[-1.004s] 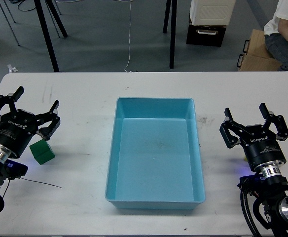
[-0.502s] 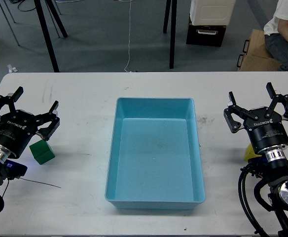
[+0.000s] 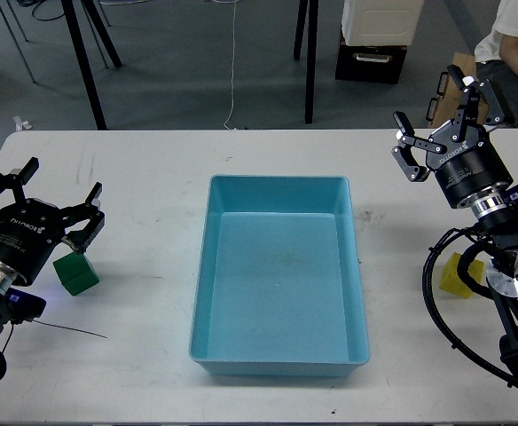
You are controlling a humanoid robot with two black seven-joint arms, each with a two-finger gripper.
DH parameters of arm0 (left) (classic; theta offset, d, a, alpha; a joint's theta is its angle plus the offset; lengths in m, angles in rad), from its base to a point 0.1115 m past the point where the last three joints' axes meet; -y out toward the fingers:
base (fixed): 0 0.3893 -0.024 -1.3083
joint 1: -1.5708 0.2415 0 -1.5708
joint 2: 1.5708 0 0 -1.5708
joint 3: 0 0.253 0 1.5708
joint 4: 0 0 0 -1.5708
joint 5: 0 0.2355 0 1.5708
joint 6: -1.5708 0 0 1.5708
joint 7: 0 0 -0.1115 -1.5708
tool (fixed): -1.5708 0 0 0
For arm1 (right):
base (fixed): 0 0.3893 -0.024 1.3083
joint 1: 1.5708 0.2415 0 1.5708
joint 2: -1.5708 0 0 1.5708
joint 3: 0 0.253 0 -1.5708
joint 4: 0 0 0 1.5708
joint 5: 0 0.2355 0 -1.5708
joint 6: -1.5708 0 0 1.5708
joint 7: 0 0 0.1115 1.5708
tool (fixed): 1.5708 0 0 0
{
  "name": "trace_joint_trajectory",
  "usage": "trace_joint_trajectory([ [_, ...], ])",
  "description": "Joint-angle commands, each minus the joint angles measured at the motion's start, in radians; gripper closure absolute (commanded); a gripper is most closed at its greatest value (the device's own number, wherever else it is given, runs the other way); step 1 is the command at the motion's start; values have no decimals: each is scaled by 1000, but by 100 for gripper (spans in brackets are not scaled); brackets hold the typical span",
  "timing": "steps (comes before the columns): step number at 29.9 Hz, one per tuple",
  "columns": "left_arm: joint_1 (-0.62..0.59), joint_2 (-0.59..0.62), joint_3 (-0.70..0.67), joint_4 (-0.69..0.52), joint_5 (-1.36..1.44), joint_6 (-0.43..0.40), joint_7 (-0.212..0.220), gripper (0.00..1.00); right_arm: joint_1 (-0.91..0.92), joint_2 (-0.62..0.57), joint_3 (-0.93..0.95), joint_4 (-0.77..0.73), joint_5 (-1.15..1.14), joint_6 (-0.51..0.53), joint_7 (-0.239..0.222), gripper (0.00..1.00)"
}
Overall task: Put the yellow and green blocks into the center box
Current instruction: 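Raise the right gripper and swing it over toward the yellow cube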
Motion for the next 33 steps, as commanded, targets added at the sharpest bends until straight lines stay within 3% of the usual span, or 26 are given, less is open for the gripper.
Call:
trace_joint_trajectory([
  [1, -1, 1, 0, 0, 0, 0, 0, 0, 127, -5, -17, -104, -60, -19, 1, 2],
  [7, 1, 1, 0, 8, 0, 0, 0, 0, 366, -7, -110, -257, -172, -185, 1, 2],
  [12, 1, 1, 1, 12, 0, 0, 0, 0, 547, -50, -267, -373, -345, -193, 17, 2],
  [14, 1, 1, 1, 15, 0, 0, 0, 0, 600, -54, -344, -391, -422, -194, 53, 2],
  [17, 4, 1, 3, 25, 0, 0, 0, 0, 670, -77, -489, -399, -558, -196, 140, 2],
  [24, 13, -1, 3, 35, 0, 0, 0, 0, 854, -171, -842, -403, -863, -200, 380, 2],
  [33, 15, -1, 3, 42, 0, 0, 0, 0, 1135, -341, -1337, -336, -967, -194, 380, 1],
])
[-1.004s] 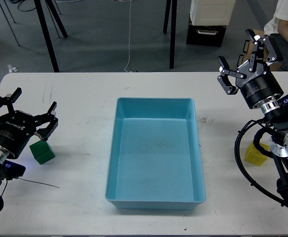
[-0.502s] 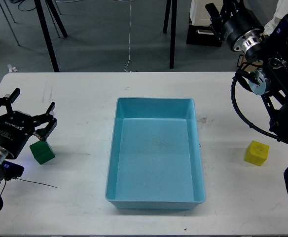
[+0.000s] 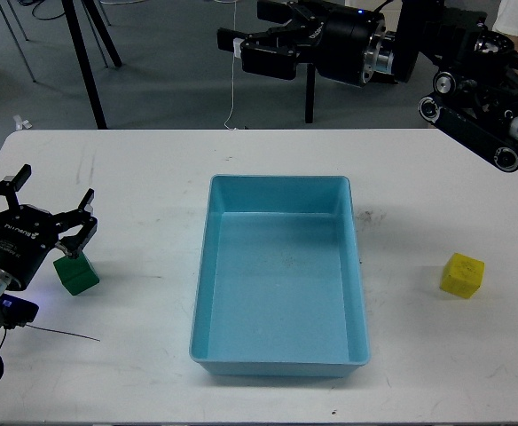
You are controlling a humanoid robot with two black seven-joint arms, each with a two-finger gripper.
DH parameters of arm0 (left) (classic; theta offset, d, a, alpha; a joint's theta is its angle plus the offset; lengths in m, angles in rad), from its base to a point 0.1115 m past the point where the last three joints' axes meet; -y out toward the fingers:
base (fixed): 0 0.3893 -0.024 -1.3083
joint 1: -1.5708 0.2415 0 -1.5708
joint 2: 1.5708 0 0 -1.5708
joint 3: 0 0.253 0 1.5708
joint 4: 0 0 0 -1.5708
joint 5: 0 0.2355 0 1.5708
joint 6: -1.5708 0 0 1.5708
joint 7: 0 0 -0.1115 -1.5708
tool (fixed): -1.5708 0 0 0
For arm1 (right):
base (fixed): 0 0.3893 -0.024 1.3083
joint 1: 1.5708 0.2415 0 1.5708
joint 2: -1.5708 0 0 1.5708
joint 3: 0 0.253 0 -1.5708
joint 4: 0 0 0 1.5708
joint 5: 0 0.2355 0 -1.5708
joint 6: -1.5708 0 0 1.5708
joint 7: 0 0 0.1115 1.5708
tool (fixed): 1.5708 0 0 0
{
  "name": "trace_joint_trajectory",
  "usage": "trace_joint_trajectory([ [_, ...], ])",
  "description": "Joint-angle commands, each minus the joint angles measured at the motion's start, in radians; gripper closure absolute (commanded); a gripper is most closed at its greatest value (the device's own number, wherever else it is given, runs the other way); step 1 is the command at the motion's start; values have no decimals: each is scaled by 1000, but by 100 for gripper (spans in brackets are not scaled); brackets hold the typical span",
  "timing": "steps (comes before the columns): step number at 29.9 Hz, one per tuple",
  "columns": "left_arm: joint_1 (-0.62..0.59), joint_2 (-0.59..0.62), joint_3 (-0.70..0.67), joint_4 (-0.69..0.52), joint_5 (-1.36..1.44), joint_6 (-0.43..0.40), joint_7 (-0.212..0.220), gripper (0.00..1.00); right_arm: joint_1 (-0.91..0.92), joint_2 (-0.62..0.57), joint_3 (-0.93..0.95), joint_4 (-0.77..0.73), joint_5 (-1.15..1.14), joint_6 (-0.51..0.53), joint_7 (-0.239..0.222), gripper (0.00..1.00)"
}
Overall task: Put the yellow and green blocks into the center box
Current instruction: 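Raise the right gripper and swing it over toward the yellow cube, then lower the right gripper onto the yellow cube and close on it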
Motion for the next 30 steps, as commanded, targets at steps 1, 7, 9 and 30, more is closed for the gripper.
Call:
trace_joint_trajectory([
  [1, 2, 0, 0, 2, 0, 0, 0, 0, 113, -108, -196, 99, -11, 7, 0, 1],
  [7, 8, -2, 0, 10, 1, 0, 0, 0, 203, -353, -336, 326, -9, 5, 0, 1],
  [9, 8, -20, 0, 16, 1, 0, 0, 0, 213, -441, -369, 388, -11, 3, 0, 1],
  [30, 6, -60, -2, 53, 1, 0, 0, 0, 62, -759, -619, 603, -428, 8, 0, 2],
])
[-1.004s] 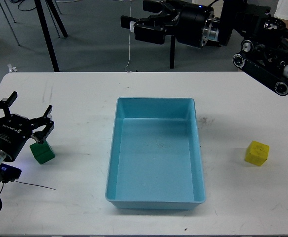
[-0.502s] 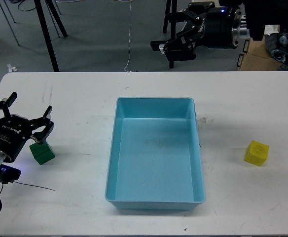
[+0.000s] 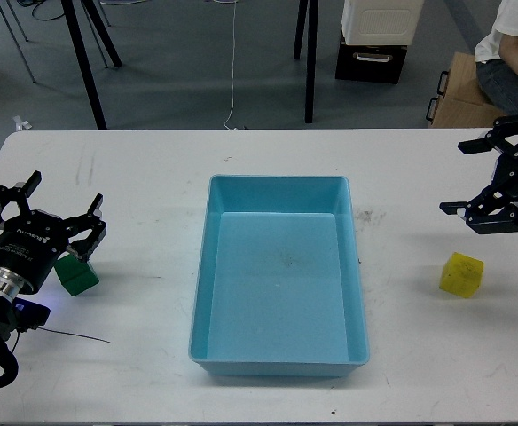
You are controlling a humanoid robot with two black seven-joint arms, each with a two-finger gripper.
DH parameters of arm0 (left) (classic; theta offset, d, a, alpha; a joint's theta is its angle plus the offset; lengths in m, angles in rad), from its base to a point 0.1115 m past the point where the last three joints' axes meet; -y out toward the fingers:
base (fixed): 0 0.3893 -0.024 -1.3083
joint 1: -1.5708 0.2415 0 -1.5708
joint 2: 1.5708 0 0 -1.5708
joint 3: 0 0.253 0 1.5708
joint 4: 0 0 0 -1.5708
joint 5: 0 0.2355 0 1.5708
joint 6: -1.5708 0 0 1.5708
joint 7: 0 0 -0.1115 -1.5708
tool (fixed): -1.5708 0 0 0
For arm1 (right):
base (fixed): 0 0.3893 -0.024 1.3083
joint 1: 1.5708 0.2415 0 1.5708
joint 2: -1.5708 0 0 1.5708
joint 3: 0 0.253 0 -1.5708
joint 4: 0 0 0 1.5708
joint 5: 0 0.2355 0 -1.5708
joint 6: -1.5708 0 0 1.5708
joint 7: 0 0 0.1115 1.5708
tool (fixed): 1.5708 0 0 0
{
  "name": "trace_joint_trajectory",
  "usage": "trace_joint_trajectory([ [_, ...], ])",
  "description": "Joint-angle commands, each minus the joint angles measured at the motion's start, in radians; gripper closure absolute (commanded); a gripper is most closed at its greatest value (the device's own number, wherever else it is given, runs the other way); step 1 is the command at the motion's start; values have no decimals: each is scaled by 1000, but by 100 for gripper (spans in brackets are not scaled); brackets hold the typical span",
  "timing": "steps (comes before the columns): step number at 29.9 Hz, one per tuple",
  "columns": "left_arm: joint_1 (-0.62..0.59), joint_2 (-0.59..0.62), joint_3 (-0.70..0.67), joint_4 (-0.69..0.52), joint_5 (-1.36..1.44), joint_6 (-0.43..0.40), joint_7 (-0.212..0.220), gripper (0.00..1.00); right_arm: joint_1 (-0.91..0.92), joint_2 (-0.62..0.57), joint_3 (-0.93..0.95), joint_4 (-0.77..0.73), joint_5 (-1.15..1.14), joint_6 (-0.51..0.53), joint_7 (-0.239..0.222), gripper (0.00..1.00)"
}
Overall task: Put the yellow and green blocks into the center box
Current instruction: 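Lower the right gripper onto the yellow cube and close on it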
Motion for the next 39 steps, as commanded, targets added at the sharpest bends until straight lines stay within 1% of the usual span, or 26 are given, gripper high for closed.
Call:
trace_joint_trajectory([
  [1, 0, -4, 0, 8, 0, 0, 0, 0, -71, 4, -3, -10, -6, 3, 0, 2],
  [5, 1, -10, 0, 14, 0, 0, 0, 0, -128, 7, -2, -40, 3, 18, 0, 1],
  [8, 0, -16, 0, 20, 1, 0, 0, 0, -155, 18, -2, -86, 3, 44, 0, 1],
  [11, 1, -22, 0, 22, 1, 0, 0, 0, -186, 39, 0, -137, 4, 44, 0, 1],
  [23, -2, -19, -1, 30, 1, 0, 0, 0, -283, 185, 5, -273, 6, 44, 0, 1],
  [31, 1, -22, 0, 43, 1, 0, 0, 0, -303, 240, 8, -313, 15, 44, 0, 2],
  [39, 1, -22, -1, 43, 0, 0, 0, 0, -329, 284, 9, -361, 17, 41, 0, 5],
])
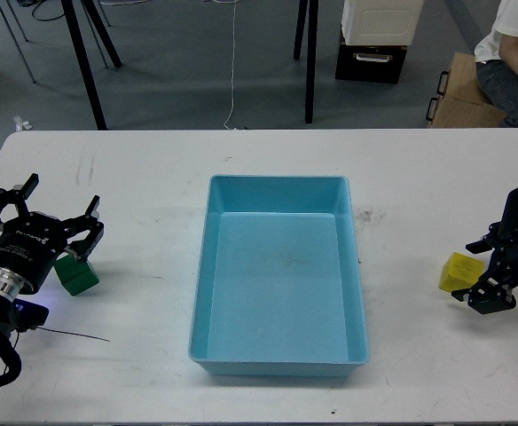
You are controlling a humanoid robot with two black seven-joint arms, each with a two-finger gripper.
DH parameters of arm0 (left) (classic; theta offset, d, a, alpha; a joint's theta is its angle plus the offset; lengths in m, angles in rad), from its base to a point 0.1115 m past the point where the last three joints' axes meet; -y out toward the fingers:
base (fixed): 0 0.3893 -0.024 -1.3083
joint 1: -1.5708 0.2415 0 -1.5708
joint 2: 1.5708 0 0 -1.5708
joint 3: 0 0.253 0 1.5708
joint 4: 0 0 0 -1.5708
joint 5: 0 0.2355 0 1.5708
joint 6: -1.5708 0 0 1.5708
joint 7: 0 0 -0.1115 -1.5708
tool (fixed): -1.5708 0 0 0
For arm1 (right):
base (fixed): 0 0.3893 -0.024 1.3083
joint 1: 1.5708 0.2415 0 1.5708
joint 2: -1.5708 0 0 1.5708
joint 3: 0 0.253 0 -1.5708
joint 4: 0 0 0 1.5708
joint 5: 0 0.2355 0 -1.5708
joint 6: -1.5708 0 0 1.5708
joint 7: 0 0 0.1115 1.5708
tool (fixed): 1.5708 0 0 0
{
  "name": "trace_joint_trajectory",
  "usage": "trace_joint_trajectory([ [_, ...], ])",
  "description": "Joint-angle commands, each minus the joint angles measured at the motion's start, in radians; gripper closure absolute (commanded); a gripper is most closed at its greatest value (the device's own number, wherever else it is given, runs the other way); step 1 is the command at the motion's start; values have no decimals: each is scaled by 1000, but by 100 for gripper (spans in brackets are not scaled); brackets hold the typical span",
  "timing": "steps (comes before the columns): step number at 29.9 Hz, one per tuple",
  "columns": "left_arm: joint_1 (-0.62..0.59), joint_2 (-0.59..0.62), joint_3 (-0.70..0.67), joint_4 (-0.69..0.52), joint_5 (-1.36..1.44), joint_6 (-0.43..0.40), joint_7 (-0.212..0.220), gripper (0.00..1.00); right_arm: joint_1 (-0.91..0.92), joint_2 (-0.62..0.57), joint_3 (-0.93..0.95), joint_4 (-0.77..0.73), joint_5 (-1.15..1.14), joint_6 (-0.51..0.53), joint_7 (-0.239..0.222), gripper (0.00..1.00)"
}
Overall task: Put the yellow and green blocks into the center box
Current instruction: 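Lower the right gripper onto the yellow cube and close on it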
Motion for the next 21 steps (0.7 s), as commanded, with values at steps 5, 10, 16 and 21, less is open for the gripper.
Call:
trace_joint_trajectory([
  [5, 0, 0, 0, 0, 0, 0, 0, 0, -29, 33, 1, -22, 0, -14, 0, 12],
  [10, 0, 0, 1, 0, -1, 0, 0, 0, -29, 38, -1, -24, -1, -32, 0, 20],
  [16, 2, 0, 1, 0, -1, 0, 0, 0, -27, 35, -4, -22, -17, -84, 0, 37],
  [21, 0, 0, 1, 0, 0, 0, 0, 0, -26, 33, -5, -22, -32, -86, 0, 63],
])
